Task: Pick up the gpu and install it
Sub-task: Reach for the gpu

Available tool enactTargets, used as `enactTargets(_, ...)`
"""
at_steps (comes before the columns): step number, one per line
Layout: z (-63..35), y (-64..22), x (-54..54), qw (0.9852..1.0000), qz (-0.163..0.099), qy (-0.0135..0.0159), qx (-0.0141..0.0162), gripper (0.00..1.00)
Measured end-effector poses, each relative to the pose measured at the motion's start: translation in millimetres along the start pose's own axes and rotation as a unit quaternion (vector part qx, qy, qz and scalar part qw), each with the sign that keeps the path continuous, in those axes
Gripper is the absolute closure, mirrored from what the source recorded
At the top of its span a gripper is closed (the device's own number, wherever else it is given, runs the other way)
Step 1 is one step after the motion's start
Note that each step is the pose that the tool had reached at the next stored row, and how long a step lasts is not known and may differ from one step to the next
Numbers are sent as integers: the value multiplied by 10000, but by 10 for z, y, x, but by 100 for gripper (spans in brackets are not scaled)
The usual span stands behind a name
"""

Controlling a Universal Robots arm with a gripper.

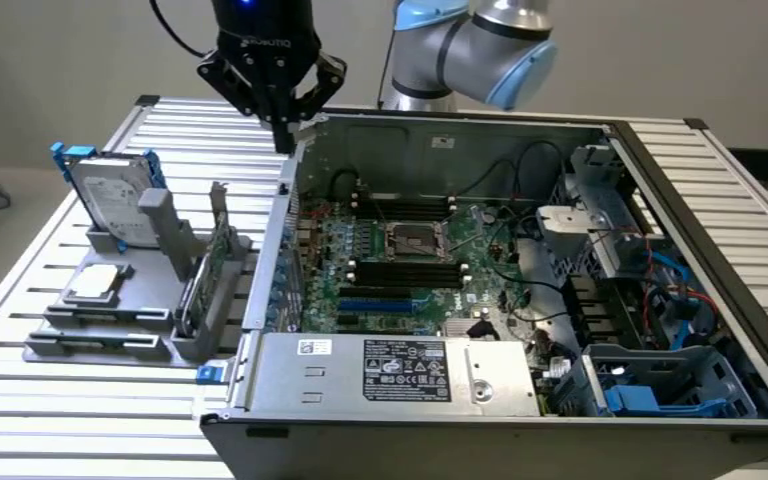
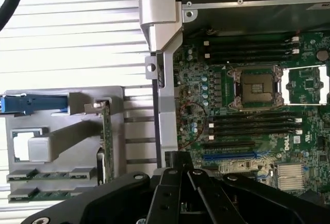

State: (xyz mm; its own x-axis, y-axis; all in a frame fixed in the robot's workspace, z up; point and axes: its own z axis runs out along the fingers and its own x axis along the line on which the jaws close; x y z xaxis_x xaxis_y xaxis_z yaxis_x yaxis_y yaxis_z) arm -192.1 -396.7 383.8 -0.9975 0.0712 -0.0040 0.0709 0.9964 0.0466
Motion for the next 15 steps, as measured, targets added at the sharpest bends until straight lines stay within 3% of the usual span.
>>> enactTargets(15,131,-48,679,10000,1,21,25,89)
